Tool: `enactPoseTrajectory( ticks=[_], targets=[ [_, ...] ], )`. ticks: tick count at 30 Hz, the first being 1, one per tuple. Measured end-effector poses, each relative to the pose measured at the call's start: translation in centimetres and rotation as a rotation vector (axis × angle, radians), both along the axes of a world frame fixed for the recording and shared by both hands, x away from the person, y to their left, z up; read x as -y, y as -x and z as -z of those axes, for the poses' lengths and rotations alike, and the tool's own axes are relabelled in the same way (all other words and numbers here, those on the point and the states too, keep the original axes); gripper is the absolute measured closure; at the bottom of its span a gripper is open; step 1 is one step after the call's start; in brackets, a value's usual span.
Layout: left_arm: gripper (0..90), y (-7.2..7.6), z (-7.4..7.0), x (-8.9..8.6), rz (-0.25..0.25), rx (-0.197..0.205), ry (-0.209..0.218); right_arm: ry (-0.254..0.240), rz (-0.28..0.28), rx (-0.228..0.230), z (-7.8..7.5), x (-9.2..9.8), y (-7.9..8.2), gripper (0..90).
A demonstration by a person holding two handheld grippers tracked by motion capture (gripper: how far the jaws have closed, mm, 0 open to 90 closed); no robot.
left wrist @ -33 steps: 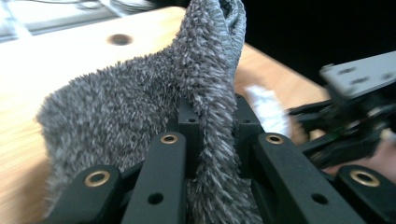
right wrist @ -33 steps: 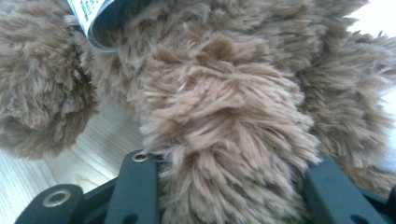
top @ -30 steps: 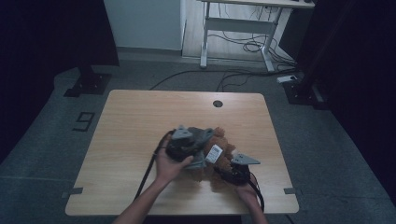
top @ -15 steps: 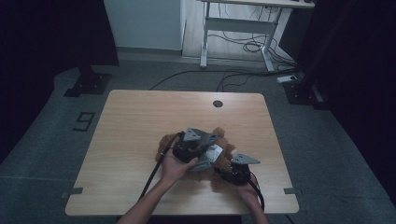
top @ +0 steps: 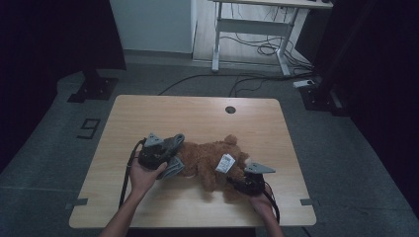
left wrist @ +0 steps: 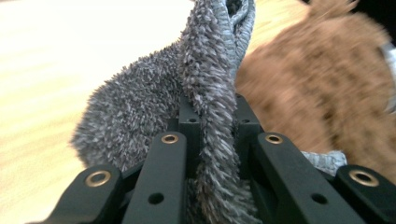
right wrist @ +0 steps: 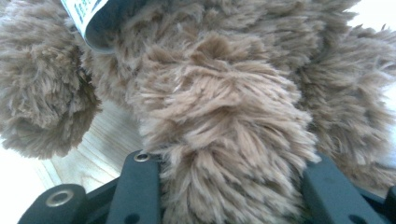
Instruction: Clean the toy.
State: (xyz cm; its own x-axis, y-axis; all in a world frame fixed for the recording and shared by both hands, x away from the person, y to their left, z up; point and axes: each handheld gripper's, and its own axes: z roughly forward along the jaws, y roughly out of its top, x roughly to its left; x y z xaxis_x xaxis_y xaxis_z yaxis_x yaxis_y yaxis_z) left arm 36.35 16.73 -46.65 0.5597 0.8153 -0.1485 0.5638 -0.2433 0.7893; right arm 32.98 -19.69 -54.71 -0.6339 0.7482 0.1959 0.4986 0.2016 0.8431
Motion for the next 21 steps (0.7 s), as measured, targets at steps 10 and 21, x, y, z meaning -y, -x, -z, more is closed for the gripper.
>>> enactPoseTrajectory(
  ticks=[10, 21],
  targets=[
    [78.5, -1.4, 4.5, -1.5, -0.030, -0.137, 0.025, 0.014, 0.025, -0.033, 0.0, -0.3, -0.8, 61.3],
    [78.2, -3.2, 0.2, -1.2, -0.025, -0.065, 0.044, 0.045, 0.053, -0.027, 0.0, -0.8, -3.1, 62.8]
  ],
)
